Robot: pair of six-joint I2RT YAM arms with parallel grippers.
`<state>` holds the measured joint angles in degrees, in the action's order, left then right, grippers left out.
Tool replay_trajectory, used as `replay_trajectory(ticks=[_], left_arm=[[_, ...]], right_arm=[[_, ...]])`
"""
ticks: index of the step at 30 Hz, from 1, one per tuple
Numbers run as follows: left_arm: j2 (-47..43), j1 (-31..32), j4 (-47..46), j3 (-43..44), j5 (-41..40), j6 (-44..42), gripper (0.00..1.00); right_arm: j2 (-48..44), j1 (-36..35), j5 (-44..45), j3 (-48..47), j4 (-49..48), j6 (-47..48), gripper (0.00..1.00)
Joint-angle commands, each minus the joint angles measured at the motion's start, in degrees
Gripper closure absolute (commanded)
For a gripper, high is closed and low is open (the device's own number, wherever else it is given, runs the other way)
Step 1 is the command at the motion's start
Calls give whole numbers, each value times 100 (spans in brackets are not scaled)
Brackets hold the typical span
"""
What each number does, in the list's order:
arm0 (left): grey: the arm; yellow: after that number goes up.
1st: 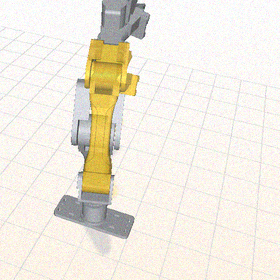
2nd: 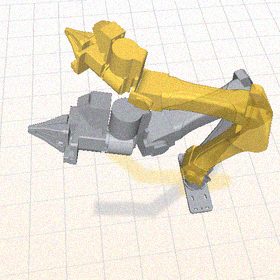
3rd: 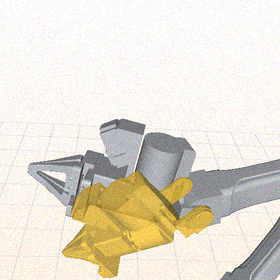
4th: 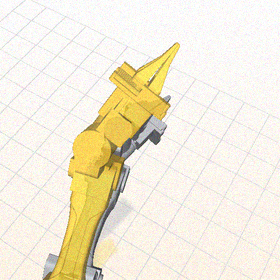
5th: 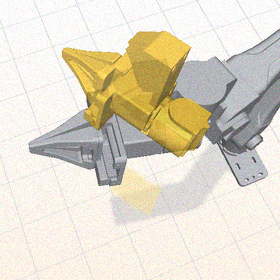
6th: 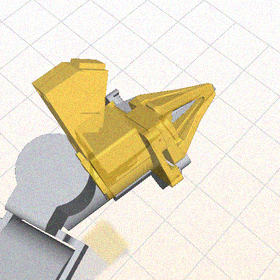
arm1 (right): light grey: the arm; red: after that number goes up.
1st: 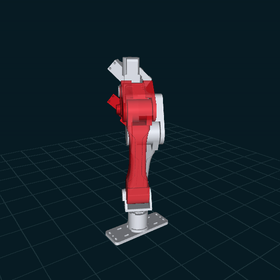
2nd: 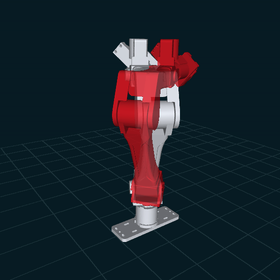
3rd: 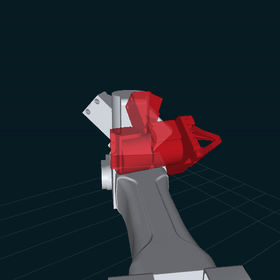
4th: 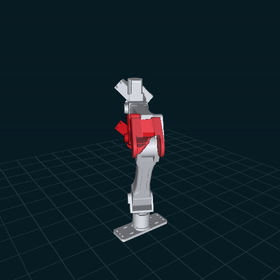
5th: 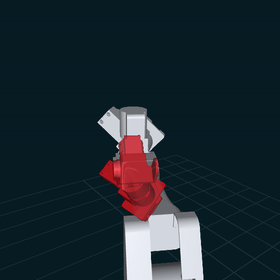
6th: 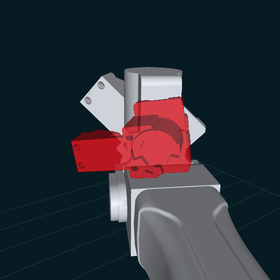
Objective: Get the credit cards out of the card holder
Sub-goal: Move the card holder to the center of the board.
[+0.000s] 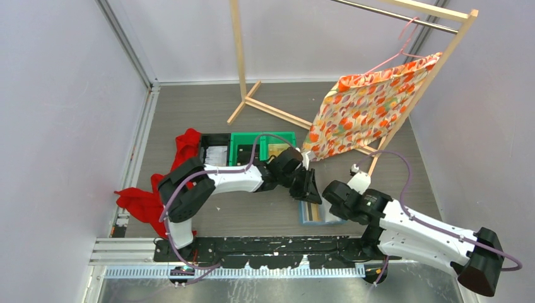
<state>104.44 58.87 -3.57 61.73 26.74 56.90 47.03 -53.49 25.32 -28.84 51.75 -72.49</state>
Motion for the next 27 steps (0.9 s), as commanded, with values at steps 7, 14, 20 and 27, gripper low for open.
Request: replay_trajectory(ticks=[7,14,20,27], left_arm=[[397,36,-218,600,257,-36,74],[579,36,44,842,219,-155,71],[403,37,563,770,-107,-366,55],[248,36,799,615,-301,-496,54]], right_arm=[[-402,82,232,-105,216,-214,84],[-358,106,-39,127,-151,-265,84],[-388,157,-86,168,-169,-244,83],[-559,189,-16,54,-110,-177,79]])
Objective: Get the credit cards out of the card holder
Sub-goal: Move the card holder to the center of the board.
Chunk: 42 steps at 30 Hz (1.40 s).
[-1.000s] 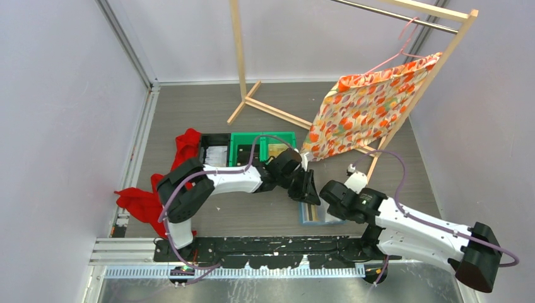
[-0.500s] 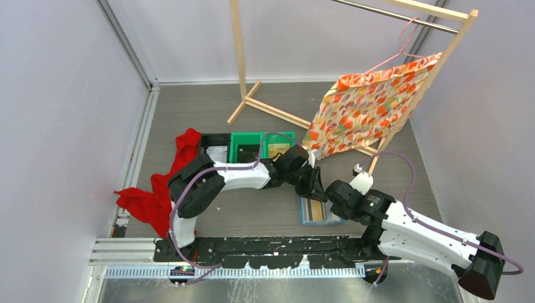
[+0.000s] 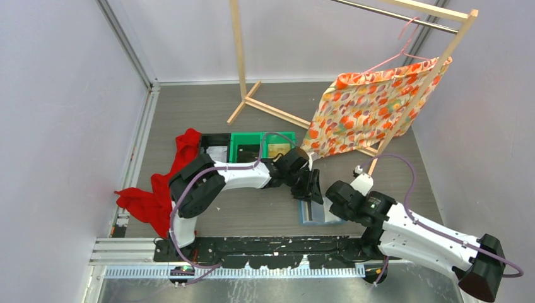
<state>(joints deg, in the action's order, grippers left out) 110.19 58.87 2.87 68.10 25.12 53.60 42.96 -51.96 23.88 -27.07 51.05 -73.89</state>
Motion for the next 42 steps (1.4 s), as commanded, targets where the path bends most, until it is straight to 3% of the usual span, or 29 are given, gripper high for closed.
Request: replay_trajectory(ticks=[1,8,11,13,14,24,31,36,42], left_arm=[[-323,37,141,-37,-140,-159,58],[-357,37,81,-54,-136,-131,83],[-390,36,82,-80,-139,-122,86],[-433,34,107,-107,-148,-127,98],[-469,36,158,-118,-171,-146,99],[-1235,19,1422,-480,-686,-701,99],[-1870,-44,1823,-1091,-1053,-697,99],[-2141,-60,2427,-1154,-1477,-743,75],[-2585,-69,2748,-1251,-1849,-687,64]], right_arm=[[-190,39,112,-143,-66,-18,77],[-137,39,-296,-139,-625,476,61],[71,38,-441,-158,-750,611,59],[133,42,-422,-167,-775,612,59],[135,38,-399,-159,-780,599,59],[629,52,-706,-141,-1319,353,62],[1362,37,-1058,-332,-2070,544,79],[1628,27,-1238,-447,-2309,682,90],[1321,-28,-1339,-444,-2350,759,90]])
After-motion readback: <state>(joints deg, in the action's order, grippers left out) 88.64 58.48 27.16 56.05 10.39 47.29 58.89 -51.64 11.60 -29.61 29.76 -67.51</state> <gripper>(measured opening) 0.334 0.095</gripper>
